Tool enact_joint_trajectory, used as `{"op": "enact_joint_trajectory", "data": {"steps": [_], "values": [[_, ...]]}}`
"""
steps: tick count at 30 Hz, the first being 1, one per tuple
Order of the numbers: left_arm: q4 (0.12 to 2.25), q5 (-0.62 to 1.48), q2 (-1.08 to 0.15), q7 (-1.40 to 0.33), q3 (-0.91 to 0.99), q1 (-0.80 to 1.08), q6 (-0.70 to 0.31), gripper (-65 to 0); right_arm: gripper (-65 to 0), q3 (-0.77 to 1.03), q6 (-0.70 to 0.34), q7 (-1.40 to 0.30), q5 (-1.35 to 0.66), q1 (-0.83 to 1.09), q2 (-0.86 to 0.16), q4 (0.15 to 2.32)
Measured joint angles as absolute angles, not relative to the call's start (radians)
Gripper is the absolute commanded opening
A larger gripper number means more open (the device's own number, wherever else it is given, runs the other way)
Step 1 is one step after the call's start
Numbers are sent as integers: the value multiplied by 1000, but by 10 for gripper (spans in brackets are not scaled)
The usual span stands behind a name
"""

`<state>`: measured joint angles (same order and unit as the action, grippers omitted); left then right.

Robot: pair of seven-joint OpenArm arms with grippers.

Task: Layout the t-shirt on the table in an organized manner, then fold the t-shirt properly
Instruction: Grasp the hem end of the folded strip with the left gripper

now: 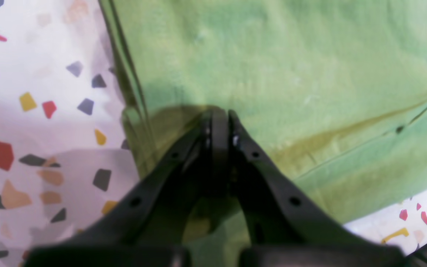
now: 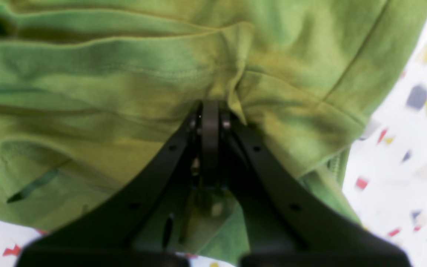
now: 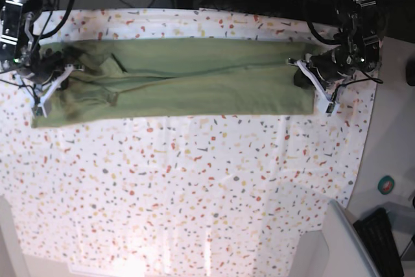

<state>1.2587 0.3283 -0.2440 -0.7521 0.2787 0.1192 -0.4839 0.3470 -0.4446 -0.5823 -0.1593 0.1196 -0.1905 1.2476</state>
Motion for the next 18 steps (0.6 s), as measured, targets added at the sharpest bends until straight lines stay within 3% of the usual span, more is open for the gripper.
{"op": "enact_joint_trajectory", "data": {"steps": [18], "values": [[1228, 287, -202, -775, 273, 19, -472, -650, -650, 352, -445, -579, -160, 104, -201, 1229]]}}
